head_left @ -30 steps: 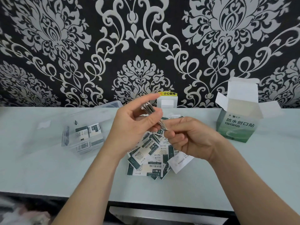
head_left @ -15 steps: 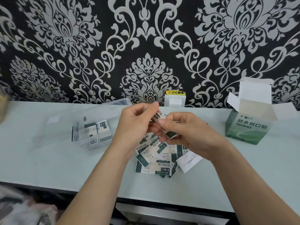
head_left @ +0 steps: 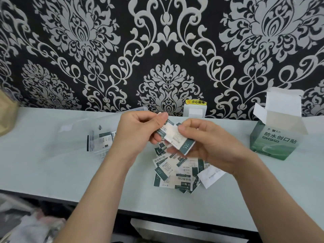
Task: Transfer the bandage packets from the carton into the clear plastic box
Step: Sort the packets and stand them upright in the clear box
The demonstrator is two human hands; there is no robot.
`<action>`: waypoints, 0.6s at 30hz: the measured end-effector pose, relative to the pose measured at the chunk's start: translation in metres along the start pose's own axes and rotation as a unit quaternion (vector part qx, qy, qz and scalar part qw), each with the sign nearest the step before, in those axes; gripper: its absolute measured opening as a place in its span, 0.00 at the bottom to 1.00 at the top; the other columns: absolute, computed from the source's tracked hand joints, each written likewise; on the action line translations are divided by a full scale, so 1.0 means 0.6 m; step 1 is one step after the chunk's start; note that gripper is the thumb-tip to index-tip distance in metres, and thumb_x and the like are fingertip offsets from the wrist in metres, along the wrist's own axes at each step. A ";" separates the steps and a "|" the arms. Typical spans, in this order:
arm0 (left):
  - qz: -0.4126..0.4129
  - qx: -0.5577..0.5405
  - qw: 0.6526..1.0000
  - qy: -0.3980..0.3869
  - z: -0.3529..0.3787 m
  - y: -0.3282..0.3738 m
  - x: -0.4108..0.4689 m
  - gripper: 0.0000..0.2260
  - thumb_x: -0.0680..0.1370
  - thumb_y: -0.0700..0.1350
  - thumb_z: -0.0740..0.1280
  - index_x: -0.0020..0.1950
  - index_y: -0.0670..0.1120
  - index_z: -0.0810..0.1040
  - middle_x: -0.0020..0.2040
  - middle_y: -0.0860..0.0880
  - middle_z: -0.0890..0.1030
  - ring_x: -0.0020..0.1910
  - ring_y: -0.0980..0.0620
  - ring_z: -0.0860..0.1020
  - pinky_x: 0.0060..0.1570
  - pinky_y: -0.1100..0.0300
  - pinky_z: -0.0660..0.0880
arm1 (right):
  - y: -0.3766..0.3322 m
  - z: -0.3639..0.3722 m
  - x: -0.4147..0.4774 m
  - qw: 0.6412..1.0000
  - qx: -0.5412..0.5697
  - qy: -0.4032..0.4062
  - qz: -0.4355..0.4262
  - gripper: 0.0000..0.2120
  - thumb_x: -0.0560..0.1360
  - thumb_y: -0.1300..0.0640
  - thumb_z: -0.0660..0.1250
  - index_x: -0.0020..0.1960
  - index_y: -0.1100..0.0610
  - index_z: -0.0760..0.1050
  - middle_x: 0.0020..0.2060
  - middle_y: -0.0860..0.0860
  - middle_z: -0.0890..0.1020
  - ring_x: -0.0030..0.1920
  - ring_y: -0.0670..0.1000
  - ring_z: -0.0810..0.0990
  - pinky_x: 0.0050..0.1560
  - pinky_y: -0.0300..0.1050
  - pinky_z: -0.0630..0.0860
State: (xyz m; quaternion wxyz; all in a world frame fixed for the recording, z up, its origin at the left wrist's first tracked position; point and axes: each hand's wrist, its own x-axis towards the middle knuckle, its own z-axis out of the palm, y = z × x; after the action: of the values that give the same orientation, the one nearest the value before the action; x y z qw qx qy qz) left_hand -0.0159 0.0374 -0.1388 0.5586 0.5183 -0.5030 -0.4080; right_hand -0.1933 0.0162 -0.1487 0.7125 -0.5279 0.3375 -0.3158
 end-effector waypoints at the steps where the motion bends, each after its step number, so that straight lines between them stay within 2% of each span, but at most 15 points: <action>1: 0.007 0.025 0.999 0.023 -0.004 0.001 0.003 0.08 0.73 0.44 0.73 0.36 0.42 0.84 0.29 0.43 0.80 0.22 0.54 0.72 0.23 0.65 0.69 | -0.002 0.006 0.001 0.995 -0.071 0.062 -0.043 0.08 0.74 0.56 0.70 0.42 0.56 0.72 0.45 0.57 0.85 0.44 0.53 0.84 0.43 0.43 0.80; 2: 0.012 0.047 0.998 0.045 -0.008 0.002 0.006 0.08 0.73 0.43 0.73 0.36 0.41 0.84 0.29 0.43 0.80 0.22 0.54 0.73 0.22 0.65 0.69 | -0.005 0.013 0.003 0.975 -0.162 0.124 -0.090 0.12 0.72 0.55 0.73 0.39 0.55 0.70 0.45 0.53 0.85 0.45 0.49 0.83 0.46 0.44 0.79; 4: 0.015 0.082 0.993 0.082 -0.012 0.004 0.014 0.10 0.73 0.44 0.74 0.35 0.41 0.83 0.28 0.42 0.79 0.21 0.54 0.72 0.23 0.64 0.69 | -0.014 0.034 0.005 0.896 -0.367 0.194 -0.157 0.15 0.68 0.49 0.76 0.38 0.52 0.70 0.45 0.46 0.83 0.46 0.45 0.81 0.48 0.44 0.76; 6: 0.009 0.103 0.989 0.106 -0.017 0.008 0.022 0.11 0.73 0.46 0.74 0.33 0.41 0.83 0.26 0.43 0.78 0.22 0.53 0.72 0.25 0.63 0.69 | -0.020 0.059 0.014 0.811 -0.520 0.192 -0.188 0.16 0.68 0.45 0.75 0.39 0.51 0.70 0.39 0.44 0.80 0.40 0.43 0.76 0.42 0.45 0.72; 9: -0.004 0.113 0.985 0.127 -0.029 0.015 0.032 0.12 0.72 0.46 0.74 0.34 0.39 0.82 0.24 0.46 0.77 0.22 0.53 0.71 0.27 0.63 0.69 | -0.028 0.086 0.032 0.727 -0.630 0.165 -0.216 0.15 0.72 0.45 0.71 0.40 0.51 0.68 0.32 0.43 0.71 0.33 0.44 0.69 0.38 0.45 0.64; 11: -0.011 0.115 0.984 0.134 -0.047 0.024 0.042 0.11 0.72 0.45 0.74 0.34 0.38 0.82 0.24 0.46 0.76 0.22 0.53 0.71 0.27 0.62 0.69 | -0.040 0.098 0.047 0.706 -0.656 0.143 -0.225 0.14 0.73 0.45 0.69 0.42 0.50 0.67 0.33 0.44 0.71 0.36 0.48 0.71 0.39 0.46 0.66; 15: -0.020 0.129 0.983 0.127 -0.092 0.040 0.070 0.11 0.71 0.43 0.74 0.30 0.43 0.81 0.25 0.47 0.77 0.24 0.54 0.71 0.28 0.63 0.70 | -0.060 0.125 0.095 0.688 -0.673 0.113 -0.247 0.16 0.73 0.44 0.69 0.44 0.51 0.63 0.38 0.46 0.73 0.41 0.52 0.72 0.40 0.47 0.68; 18: -0.025 0.171 0.975 0.137 -0.116 0.045 0.088 0.10 0.71 0.41 0.73 0.31 0.38 0.81 0.23 0.47 0.76 0.22 0.54 0.71 0.27 0.65 0.70 | -0.054 0.148 0.142 0.683 -0.680 0.106 -0.245 0.14 0.73 0.49 0.68 0.44 0.52 0.62 0.39 0.50 0.76 0.41 0.55 0.73 0.40 0.46 0.66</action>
State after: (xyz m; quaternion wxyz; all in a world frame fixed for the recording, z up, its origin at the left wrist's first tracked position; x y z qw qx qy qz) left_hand 0.0596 0.0012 -0.1018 0.5148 0.6697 -0.4707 -0.2548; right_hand -0.0755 -0.0125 -0.1108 0.0147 -0.8942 0.3915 -0.2164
